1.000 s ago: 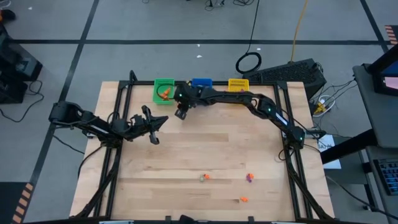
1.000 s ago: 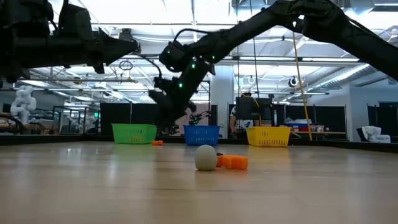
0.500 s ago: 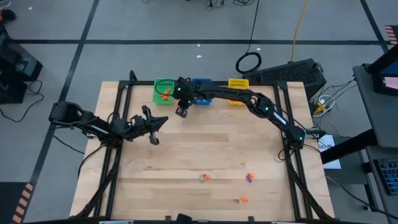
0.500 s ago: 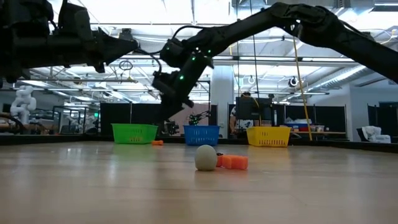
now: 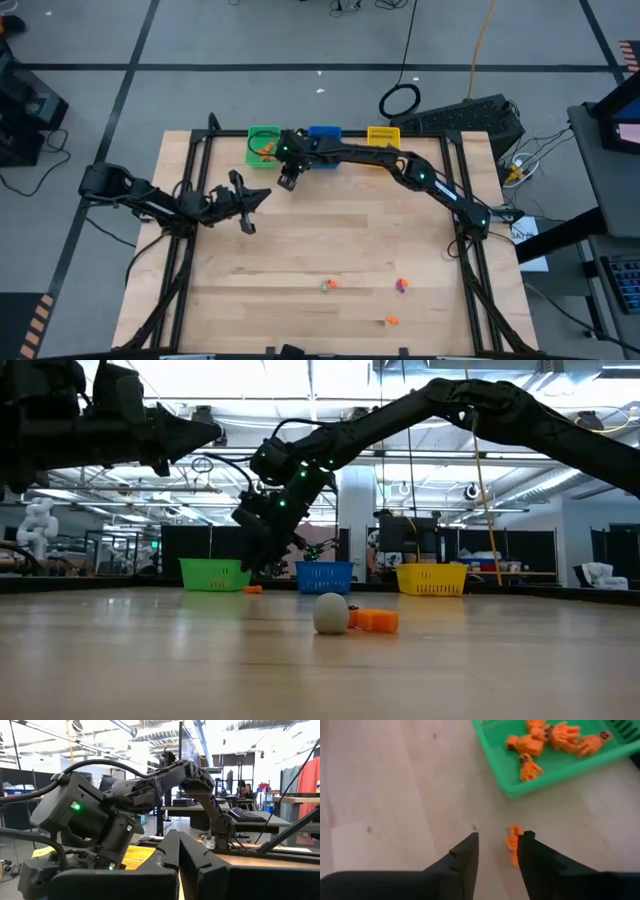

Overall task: Sort Halloween decoration
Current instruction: Put the orange skeleton toy into the green bin

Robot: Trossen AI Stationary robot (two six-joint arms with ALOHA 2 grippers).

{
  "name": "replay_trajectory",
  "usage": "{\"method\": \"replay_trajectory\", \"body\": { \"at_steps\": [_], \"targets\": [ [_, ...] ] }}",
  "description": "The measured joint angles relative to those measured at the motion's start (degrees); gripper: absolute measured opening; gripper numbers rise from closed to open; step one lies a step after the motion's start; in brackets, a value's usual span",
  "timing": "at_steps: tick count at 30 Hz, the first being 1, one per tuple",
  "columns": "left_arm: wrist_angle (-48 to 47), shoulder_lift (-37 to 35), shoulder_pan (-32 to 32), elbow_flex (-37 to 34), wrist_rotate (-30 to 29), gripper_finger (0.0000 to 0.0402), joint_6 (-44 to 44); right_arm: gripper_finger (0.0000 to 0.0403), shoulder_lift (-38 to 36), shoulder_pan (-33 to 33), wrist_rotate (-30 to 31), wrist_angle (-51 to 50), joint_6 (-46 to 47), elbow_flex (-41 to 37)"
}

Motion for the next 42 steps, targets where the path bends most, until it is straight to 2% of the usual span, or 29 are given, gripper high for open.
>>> {"method": "replay_trajectory", "body": {
  "at_steps": [4,8,10,13,17,19,25,28,32,37,42],
  "targets": [
    [-0.7,0.0,0.0,0.0,-0.3,0.0000,-2.2,0.0084,-1.5,1.3,-1.1,-4.5,-5.1,0.0],
    [-1.3,0.0,0.0,0.0,-0.5,0.0000,-2.9,0.0014,-4.1,3.1,-1.6,-4.7,-7.6,0.1],
    [-1.4,0.0,0.0,0.0,-0.5,0.0000,-2.9,0.0008,-4.7,3.3,-1.3,-3.2,-7.9,-0.7],
    [-1.4,0.0,0.0,0.0,-0.7,0.0000,-3.0,0.0002,-4.5,3.7,-0.6,5.1,-7.2,-4.9],
    [-1.5,0.0,0.0,0.0,-0.7,0.0000,-3.1,0.0001,-5.2,5.4,-0.6,19.6,-3.4,-14.4],
    [-2.7,0.0,0.0,0.3,-0.7,0.0000,-3.7,0.0000,-7.6,6.3,1.7,26.6,-2.8,-21.2],
    [-8.7,-0.3,0.2,3.3,-0.8,0.0000,-4.4,0.0000,-22.5,7.2,4.3,52.0,0.6,-48.1],
    [-16.2,-0.5,1.0,7.0,-0.8,0.0000,-4.5,0.0000,-29.5,7.1,4.5,60.0,1.6,-60.4],
    [-35.4,-0.6,2.8,15.6,-0.8,0.0000,-5.9,0.0000,-38.9,7.1,4.6,63.3,1.7,-71.3],
    [-61.2,0.7,4.2,27.4,-0.3,0.0000,-7.4,0.0000,-48.5,7.2,4.7,62.9,0.6,-79.1],
    [-71.0,1.9,4.4,31.8,-0.1,0.0000,-7.5,0.0000,-55.5,7.2,4.7,63.0,-0.9,-82.7]
  ]
}}
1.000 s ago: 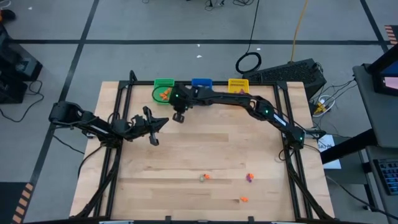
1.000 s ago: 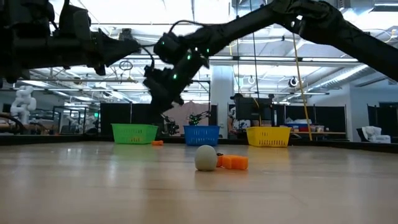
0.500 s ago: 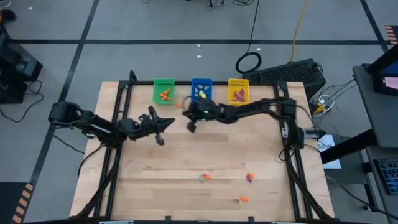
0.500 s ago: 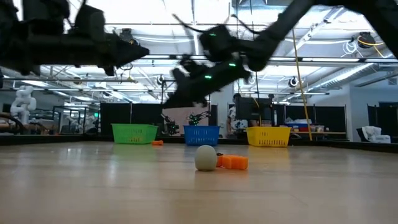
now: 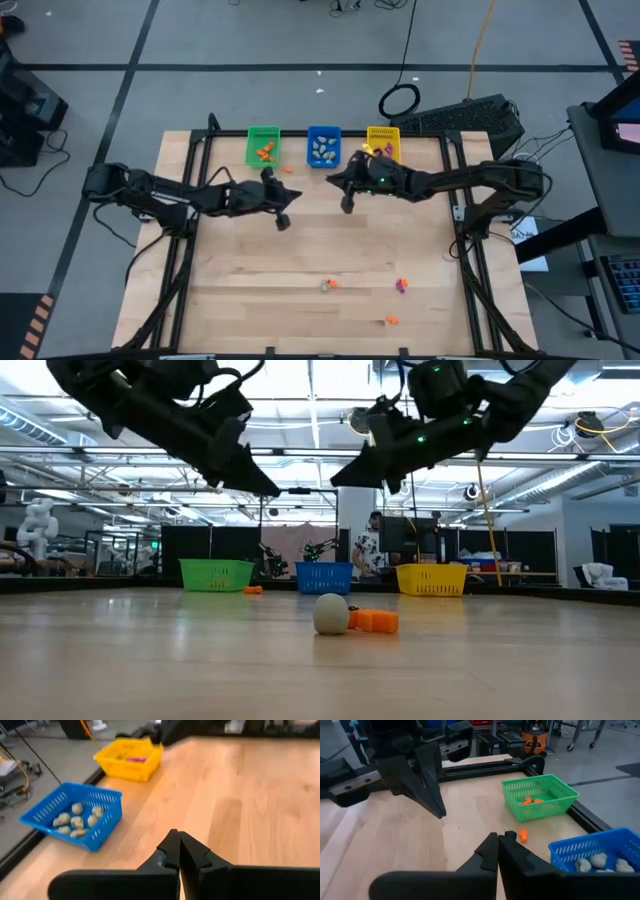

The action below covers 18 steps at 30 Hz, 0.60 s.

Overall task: Sort Halloween decoration
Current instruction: Put the orange skeleton toy into the green bin

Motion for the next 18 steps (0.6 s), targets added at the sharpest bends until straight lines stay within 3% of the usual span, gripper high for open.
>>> {"method": "replay_trajectory", "body": {
  "at_steps": [10,18],
  "targets": [
    [-23.2,0.0,5.8,4.7,6.2,0.0000,-1.5,0.0000,-3.1,0.0,-0.2,-2.6,-2.6,-0.5],
    [-35.6,2.7,16.1,10.5,17.4,0.0000,6.8,0.0000,-3.1,0.0,-0.2,-2.5,-4.4,-0.5]
  ]
}}
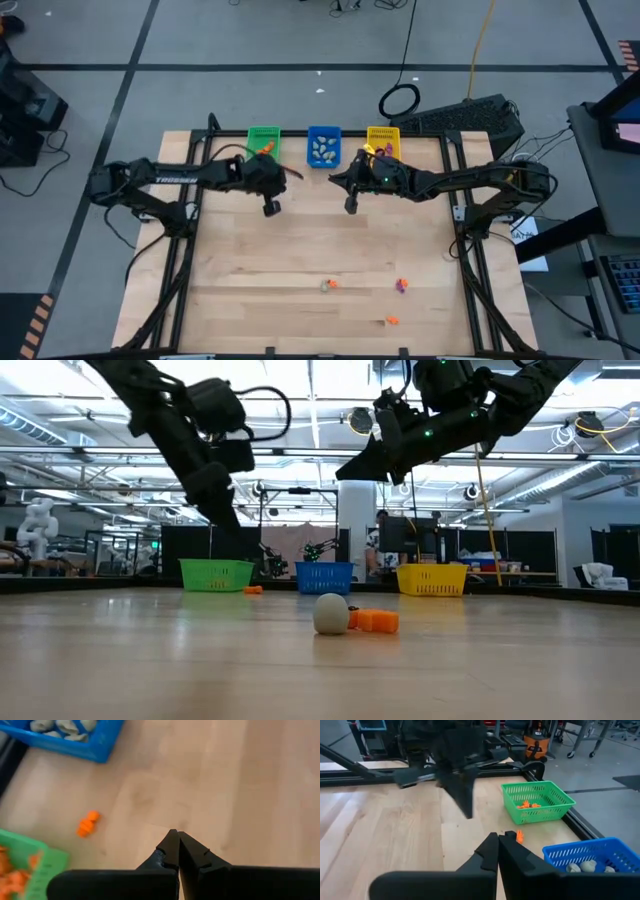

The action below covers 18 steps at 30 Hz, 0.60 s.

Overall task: Sort Halloween decoration
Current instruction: Put the orange skeleton toy into the green bin

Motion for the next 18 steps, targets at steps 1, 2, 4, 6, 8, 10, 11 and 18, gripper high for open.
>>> {"method": "replay_trajectory", "body": {
  "at_steps": [1,2,4,6,8,10,11,18],
  "targets": [
    [-0.7,1.1,1.0,1.1,0.1,0.0000,1.3,0.0000,0.0,0.0,0.0,0.0,-0.2,0.0],
    [-0.9,2.4,1.9,2.2,0.1,0.0000,2.7,0.0000,0.0,0.0,0.0,0.0,-0.3,0.0],
    [-1.8,5.4,3.5,4.5,0.0,0.0003,5.8,0.0000,0.0,0.0,0.0,-0.1,-0.3,0.0],
    [-2.0,8.5,4.7,6.7,-1.5,0.0014,8.5,0.0000,0.0,0.0,0.0,-0.6,-0.6,0.0],
    [-2.2,11.4,5.8,9.1,-1.8,0.0031,11.3,0.0000,0.0,0.0,0.0,-1.1,-0.8,0.0],
    [-3.3,14.0,6.8,11.5,-1.9,0.0054,13.8,0.0000,0.0,0.0,0.0,-1.6,-1.2,0.0],
    [-4.6,15.2,7.3,12.8,-2.0,0.0067,14.5,0.0000,0.0,0.0,0.0,-2.1,-1.5,0.0],
    [-8.2,21.5,9.9,18.3,-2.2,0.0147,18.3,0.0000,0.0,0.0,0.0,-2.9,-2.0,0.0]
  ]
}}
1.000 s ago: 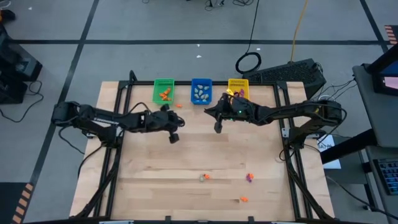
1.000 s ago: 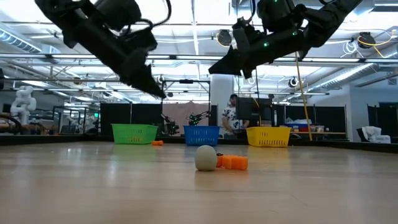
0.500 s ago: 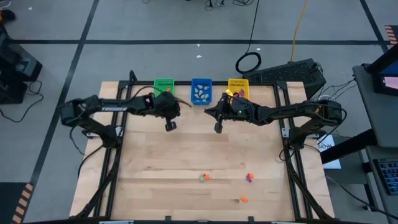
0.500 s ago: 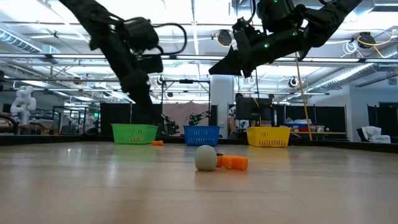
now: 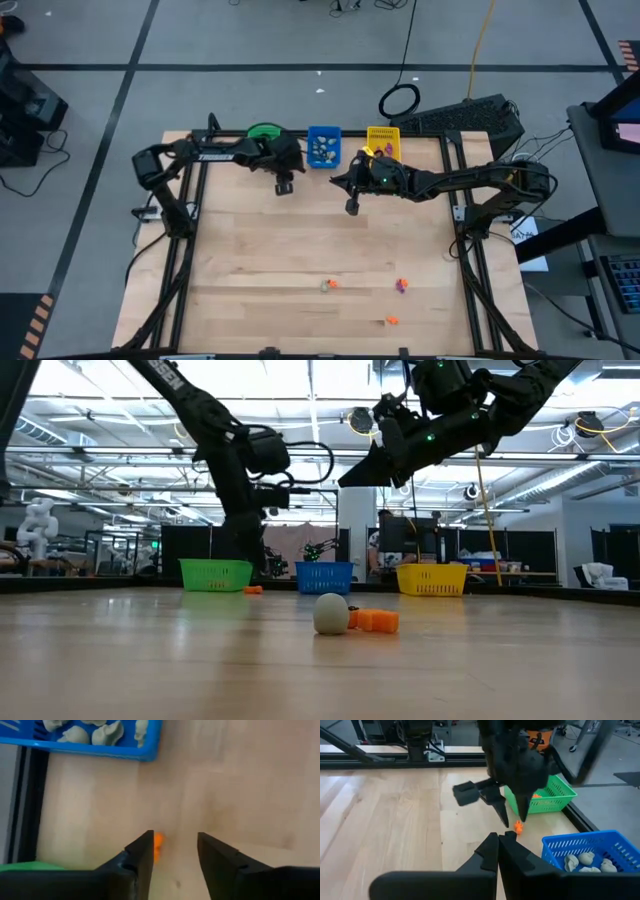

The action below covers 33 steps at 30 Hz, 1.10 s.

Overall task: Sort Halloween decoration
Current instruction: Put the orange skeleton toy into the green bin

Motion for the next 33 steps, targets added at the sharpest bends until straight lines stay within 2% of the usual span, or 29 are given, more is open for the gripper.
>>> {"method": "replay_trajectory", "body": {
  "at_steps": [5,18,22,28,33],
  "targets": [
    [0.2,2.6,1.4,1.8,-1.8,0.0159,2.5,0.0000,0.0,0.0,0.0,0.1,0.0,0.0],
    [-1.0,9.4,2.6,3.6,-1.8,0.0155,7.0,0.0000,0.0,0.0,0.0,0.4,0.0,0.0],
    [-1.2,10.1,2.5,3.7,-1.5,0.0121,7.8,0.0000,0.0,0.0,-0.1,0.4,0.0,0.0],
    [-1.7,10.2,2.5,3.6,-2.0,0.0021,9.5,0.0000,0.0,0.0,-0.2,0.4,0.0,0.0],
    [-2.8,10.2,1.8,4.5,-3.0,0.0013,9.4,0.0000,0.0,0.0,-0.2,0.4,0.0,0.0]
  ]
}}
